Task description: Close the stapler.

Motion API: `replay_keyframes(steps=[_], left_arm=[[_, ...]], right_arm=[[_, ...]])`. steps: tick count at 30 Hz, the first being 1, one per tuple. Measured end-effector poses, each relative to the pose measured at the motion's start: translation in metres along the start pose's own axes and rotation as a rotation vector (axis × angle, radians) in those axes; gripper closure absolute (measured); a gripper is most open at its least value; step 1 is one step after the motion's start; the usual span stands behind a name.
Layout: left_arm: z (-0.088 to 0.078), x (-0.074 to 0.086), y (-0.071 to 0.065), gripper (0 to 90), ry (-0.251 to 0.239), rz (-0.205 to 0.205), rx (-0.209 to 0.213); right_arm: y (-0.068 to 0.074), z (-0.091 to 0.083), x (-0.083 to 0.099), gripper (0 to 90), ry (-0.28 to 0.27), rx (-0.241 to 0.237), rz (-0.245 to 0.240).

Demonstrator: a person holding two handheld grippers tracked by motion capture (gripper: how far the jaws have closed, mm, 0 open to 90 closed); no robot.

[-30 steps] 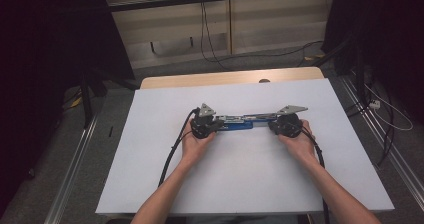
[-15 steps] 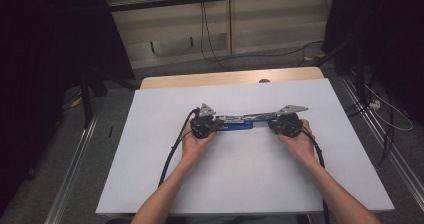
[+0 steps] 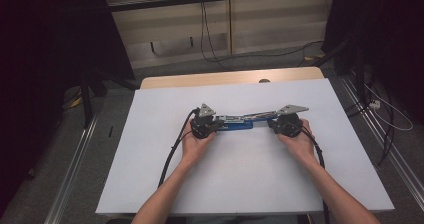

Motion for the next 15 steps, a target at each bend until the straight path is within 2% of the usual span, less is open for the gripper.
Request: replay_keyframes(steps=[8, 9, 12, 15], left_arm=[[-0.0002, -0.0002, 0.0008, 90.0, 0.002, 0.011, -0.009], [0.0001, -0.0001, -0.0003, 90.0, 0.0, 0.001, 0.001], [0.0001, -0.0003, 0.0006, 90.0, -0.003, 0.01, -0.008], [0.0006, -0.0002, -0.0004, 90.0, -0.006, 0.0, 0.001]], right_arm=[[0.0008, 0.0001, -0.0012, 90.0, -0.013, -0.007, 0.004], [0.0008, 0.0001, -0.0013, 90.0, -0.014, -0.008, 0.004], [0.0013, 0.0001, -0.0017, 90.0, -0.018, -0.011, 0.004], [0.0015, 0.0003, -0.0018, 90.0, -0.019, -0.013, 0.003]])
Point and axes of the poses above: each handheld gripper's, and its own axes: z roughly forward along the jaws, x roughly out of its underside, y roughly to its left, the point moved 6 cm from there along z, roughly forward along the jaws, and after that the axes turned 1 degree about -y, right-handed, at the moved point
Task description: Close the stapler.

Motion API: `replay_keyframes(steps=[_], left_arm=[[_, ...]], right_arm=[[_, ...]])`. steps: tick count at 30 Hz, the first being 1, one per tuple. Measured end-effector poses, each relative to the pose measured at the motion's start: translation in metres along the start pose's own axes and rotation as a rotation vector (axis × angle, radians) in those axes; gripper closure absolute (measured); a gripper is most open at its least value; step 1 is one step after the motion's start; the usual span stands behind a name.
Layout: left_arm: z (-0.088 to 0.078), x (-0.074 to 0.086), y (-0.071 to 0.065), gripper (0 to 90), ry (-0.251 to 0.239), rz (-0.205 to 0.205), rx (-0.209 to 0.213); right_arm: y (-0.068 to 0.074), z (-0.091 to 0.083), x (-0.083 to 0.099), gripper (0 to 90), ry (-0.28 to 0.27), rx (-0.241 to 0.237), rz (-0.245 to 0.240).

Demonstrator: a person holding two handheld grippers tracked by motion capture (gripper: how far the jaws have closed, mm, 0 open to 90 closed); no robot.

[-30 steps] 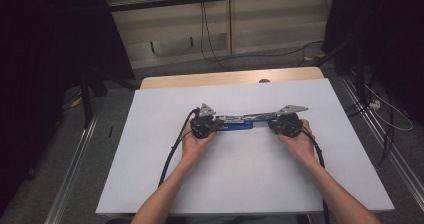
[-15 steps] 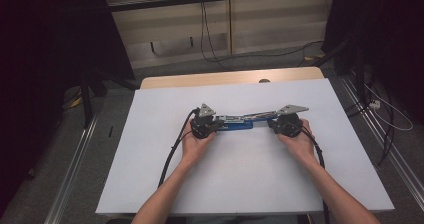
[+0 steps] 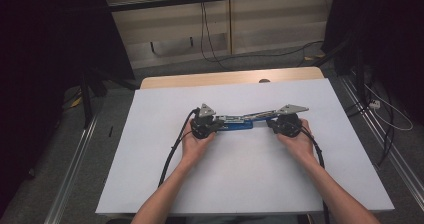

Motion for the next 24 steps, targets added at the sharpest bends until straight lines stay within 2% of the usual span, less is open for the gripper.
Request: replay_keyframes(steps=[8, 11, 16, 24], left_arm=[[0.0004, 0.0, -0.0012, 90.0, -0.005, -0.011, 0.003], [0.0, 0.0, 0.0, 90.0, -0.001, 0.001, -0.001], [0.0004, 0.0, -0.0011, 90.0, -0.005, -0.009, 0.004], [0.0002, 0.0002, -0.0005, 90.0, -0.004, -0.004, 0.002]], right_arm=[[0.0014, 0.0001, -0.0008, 90.0, -0.009, 0.001, 0.001], [0.0024, 0.0007, -0.0014, 90.0, -0.011, -0.004, -0.006], [0.0021, 0.0006, -0.002, 90.0, -0.019, -0.006, -0.003], [0.0047, -0.0007, -0.0039, 90.0, -0.035, -0.018, -0.008]])
Point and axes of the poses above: each handheld gripper's, and its own axes: z roughly forward along the jaws, x roughly out of its underside, y roughly to its left, the point moved 6 cm from there along z, roughly forward along the jaws, and after that the axes turned 1 degree about -y, right-handed, at the moved point
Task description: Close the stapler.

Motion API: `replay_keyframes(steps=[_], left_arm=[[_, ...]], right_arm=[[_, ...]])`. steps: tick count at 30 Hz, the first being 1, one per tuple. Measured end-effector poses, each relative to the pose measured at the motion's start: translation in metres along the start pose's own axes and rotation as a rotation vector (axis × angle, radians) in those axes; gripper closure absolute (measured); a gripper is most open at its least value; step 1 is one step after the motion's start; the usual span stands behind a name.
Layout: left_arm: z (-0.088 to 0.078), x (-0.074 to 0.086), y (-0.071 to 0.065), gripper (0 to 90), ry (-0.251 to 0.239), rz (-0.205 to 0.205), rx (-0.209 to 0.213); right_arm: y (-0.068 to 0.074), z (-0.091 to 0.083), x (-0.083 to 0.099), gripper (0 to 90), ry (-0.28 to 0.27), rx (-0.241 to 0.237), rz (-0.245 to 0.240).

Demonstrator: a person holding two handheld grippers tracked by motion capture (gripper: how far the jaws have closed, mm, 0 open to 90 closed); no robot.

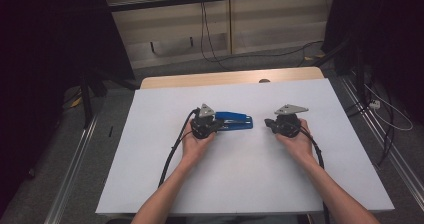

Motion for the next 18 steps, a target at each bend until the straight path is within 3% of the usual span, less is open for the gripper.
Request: replay_keyframes(steps=[5, 18], left_arm=[[-0.0004, -0.0002, 0.0014, 90.0, 0.003, 0.007, -0.011], [-0.0012, 0.0001, -0.0026, 88.5, 0.003, -0.016, 0.01]], right_arm=[[0.0005, -0.0017, -0.0017, 90.0, -0.021, -0.01, 0.005], [0.0016, -0.0068, -0.0035, 90.0, -0.061, -0.031, 0.026]])
Point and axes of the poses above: each handheld gripper's, and its own axes: z roughly forward along the jaws, x roughly out of its underside, y roughly to its left, the point moved 6 cm from there along z, roughly forward along the jaws, and after that the axes turned 1 degree about -y, right-handed, at the moved point
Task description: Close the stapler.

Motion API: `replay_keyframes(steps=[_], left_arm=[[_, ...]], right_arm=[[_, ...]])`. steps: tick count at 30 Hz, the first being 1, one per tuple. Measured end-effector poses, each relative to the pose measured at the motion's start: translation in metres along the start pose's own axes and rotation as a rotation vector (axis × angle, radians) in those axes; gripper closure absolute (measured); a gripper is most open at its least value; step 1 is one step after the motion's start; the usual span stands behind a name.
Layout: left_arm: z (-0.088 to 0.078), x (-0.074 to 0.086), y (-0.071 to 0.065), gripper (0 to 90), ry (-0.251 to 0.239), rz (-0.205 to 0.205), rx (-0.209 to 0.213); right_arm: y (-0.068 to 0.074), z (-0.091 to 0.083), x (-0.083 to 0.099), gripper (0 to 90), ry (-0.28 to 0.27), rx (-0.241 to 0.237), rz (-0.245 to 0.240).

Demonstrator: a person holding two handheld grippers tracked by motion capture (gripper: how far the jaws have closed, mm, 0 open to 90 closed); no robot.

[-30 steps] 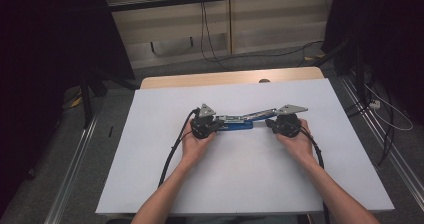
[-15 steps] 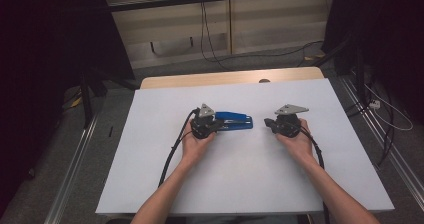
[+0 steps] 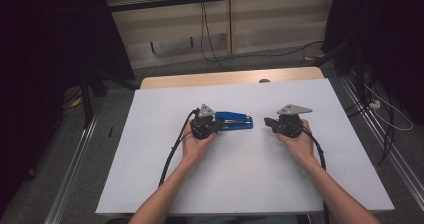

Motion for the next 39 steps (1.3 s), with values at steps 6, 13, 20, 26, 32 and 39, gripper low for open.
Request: replay_keyframes(steps=[6, 13, 20, 26, 32, 39], left_arm=[[-0.001, -0.001, -0.005, 87.3, 0.003, 0.012, 0.015], [-0.009, -0.005, -0.007, 84.3, -0.013, 0.006, 0.036], [-0.02, -0.006, -0.01, 78.2, -0.041, 0.003, 0.045], [-0.026, -0.005, -0.012, 68.6, -0.061, -0.007, 0.05], [-0.034, -0.008, -0.009, 53.3, -0.095, -0.015, 0.035], [-0.04, -0.006, -0.007, 26.0, -0.12, -0.03, 0.006]], right_arm=[[-0.002, -0.004, 0.0, 89.4, -0.017, 0.0, 0.009], [-0.004, -0.007, 0.0, 84.4, -0.03, -0.001, 0.023], [-0.002, -0.01, -0.002, 75.2, -0.049, -0.003, 0.035], [0.001, -0.013, -0.006, 59.2, -0.074, -0.014, 0.037], [0.003, -0.015, -0.008, 39.3, -0.087, -0.01, 0.044], [0.004, -0.019, -0.01, 13.7, -0.106, 0.022, 0.053]])
Point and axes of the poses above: each handheld gripper's, and its own axes: z roughly forward along the jaws, x roughly out of its underside, y roughly to its left, the point moved 6 cm from there along z, roughly forward along the jaws, and after that the axes turned 1 degree about -y, right-handed, at the moved point
